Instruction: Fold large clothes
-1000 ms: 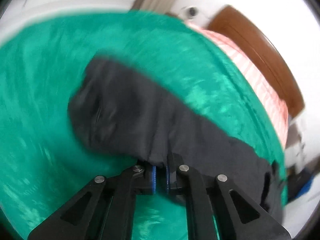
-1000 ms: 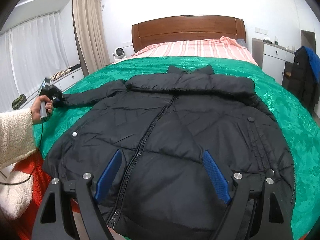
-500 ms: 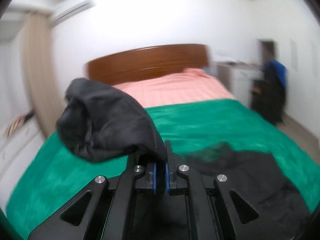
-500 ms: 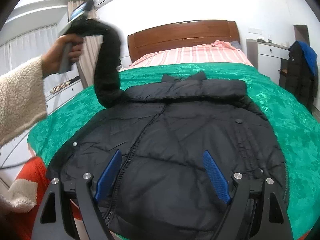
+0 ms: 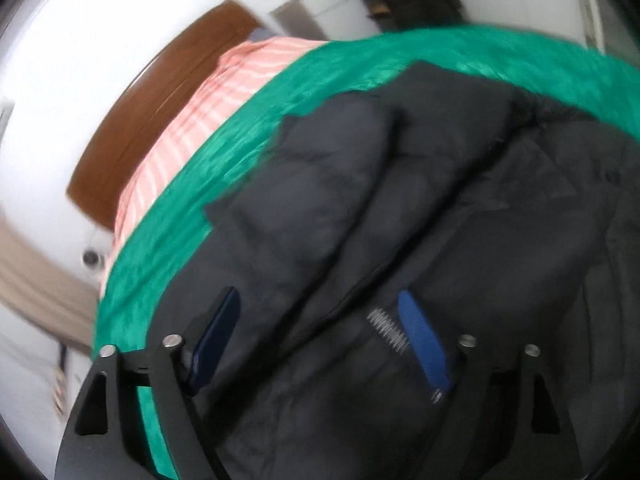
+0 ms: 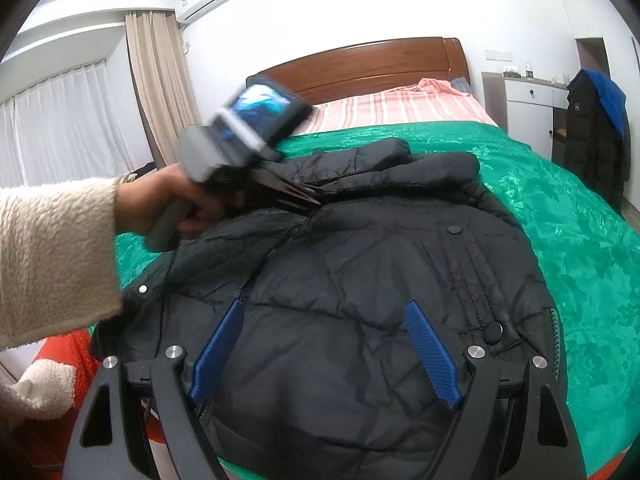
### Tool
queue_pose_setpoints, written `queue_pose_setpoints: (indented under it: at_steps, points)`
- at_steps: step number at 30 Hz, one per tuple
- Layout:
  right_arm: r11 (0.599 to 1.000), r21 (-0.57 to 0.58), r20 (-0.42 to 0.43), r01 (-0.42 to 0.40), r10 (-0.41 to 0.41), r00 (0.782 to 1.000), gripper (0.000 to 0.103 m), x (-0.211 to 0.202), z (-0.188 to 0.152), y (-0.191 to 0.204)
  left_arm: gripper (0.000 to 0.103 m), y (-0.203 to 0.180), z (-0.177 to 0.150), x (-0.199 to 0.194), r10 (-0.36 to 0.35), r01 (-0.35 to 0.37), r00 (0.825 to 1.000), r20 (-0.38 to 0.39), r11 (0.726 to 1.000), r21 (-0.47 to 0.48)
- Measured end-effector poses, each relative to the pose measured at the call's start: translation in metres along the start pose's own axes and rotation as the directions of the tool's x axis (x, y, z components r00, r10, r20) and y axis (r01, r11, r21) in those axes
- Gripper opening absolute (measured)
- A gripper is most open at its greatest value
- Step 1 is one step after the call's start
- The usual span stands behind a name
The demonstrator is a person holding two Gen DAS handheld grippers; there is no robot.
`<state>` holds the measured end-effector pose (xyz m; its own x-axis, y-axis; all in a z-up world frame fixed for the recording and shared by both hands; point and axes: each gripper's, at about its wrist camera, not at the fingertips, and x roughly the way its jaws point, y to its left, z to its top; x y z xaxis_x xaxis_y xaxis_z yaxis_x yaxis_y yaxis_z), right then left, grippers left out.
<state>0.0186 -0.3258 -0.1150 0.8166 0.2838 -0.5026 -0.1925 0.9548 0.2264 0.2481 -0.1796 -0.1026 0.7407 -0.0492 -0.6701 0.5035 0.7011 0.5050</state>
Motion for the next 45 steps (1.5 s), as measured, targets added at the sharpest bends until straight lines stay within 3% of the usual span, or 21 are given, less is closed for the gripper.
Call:
queue_pose_setpoints:
  at_steps: [3, 6, 9, 11, 13, 14, 16, 21, 25, 31, 35, 39, 42, 45]
  points:
    - [1.000, 0.016, 0.001, 0.001, -0.001, 1.000, 0.083, 0.001, 0.000, -0.004, 0.098, 0.048, -0.013, -0.022, 0.015, -0.011, 1.000, 0.026, 0.984, -0.176]
    - [1.000, 0.012, -0.002, 0.007, -0.007, 1.000, 0.083, 0.001, -0.002, -0.002, 0.100, 0.114, -0.023, -0.019, 0.091, -0.077, 0.996, 0.021, 0.923, -0.376]
    - [1.000, 0.002, -0.006, 0.014, -0.014, 1.000, 0.083, 0.002, -0.003, 0.002, 0.100, 0.171, -0.061, 0.013, 0.138, -0.170, 0.985, -0.100, 0.820, -0.546]
    - [1.000, -0.006, -0.007, 0.019, -0.019, 1.000, 0.083, 0.002, -0.004, 0.004, 0.100, 0.174, -0.093, 0.035, 0.106, -0.209, 0.972, -0.210, 0.798, -0.565]
    - [1.000, -0.012, -0.011, 0.022, -0.022, 1.000, 0.083, 0.003, -0.004, 0.007, 0.100, 0.166, -0.118, 0.079, 0.037, -0.226, 0.936, -0.350, 0.826, -0.516]
    - [1.000, -0.012, -0.016, 0.023, -0.024, 1.000, 0.083, 0.004, -0.004, 0.008, 0.100, 0.157, -0.126, 0.090, 0.023, -0.215, 0.930, -0.367, 0.845, -0.490]
    - [0.999, -0.013, -0.022, 0.032, -0.033, 0.999, 0.083, 0.003, -0.006, 0.009, 0.100, 0.144, -0.131, 0.086, 0.075, -0.225, 0.940, -0.333, 0.869, -0.440]
    - [0.998, -0.014, -0.016, 0.054, -0.054, 0.998, 0.083, 0.001, -0.007, 0.004, 0.100, 0.130, -0.134, 0.043, 0.110, -0.213, 0.959, -0.259, 0.887, -0.410]
    - [0.998, 0.005, -0.012, 0.065, -0.065, 0.998, 0.083, 0.001, -0.006, -0.001, 0.100, 0.128, -0.156, 0.000, 0.085, -0.176, 0.973, -0.214, 0.876, -0.450]
    - [0.994, 0.019, -0.004, 0.110, -0.110, 0.994, 0.083, -0.007, 0.005, -0.007, 0.100, 0.125, -0.192, -0.084, 0.026, -0.097, 0.990, -0.137, 0.834, -0.542]
    - [0.986, 0.026, 0.007, 0.162, -0.162, 0.987, 0.083, -0.010, 0.022, -0.014, 0.102, 0.112, -0.198, -0.120, 0.008, -0.053, 0.997, -0.081, 0.819, -0.572]
    - [0.981, -0.015, 0.006, 0.193, -0.193, 0.981, 0.084, 0.008, 0.041, -0.014, 0.102, 0.092, -0.195, -0.111, -0.035, 0.011, 0.999, -0.028, 0.804, -0.594]
    - [0.981, -0.028, -0.029, 0.192, -0.193, 0.981, 0.084, 0.033, 0.047, -0.019, 0.102, 0.069, -0.196, -0.085, -0.038, 0.008, 0.999, -0.037, 0.801, -0.598]
    - [0.977, -0.036, -0.080, 0.213, -0.215, 0.973, 0.084, 0.056, 0.032, -0.027, 0.102, 0.053, -0.213, -0.062, -0.034, -0.010, 0.998, -0.061, 0.793, -0.609]
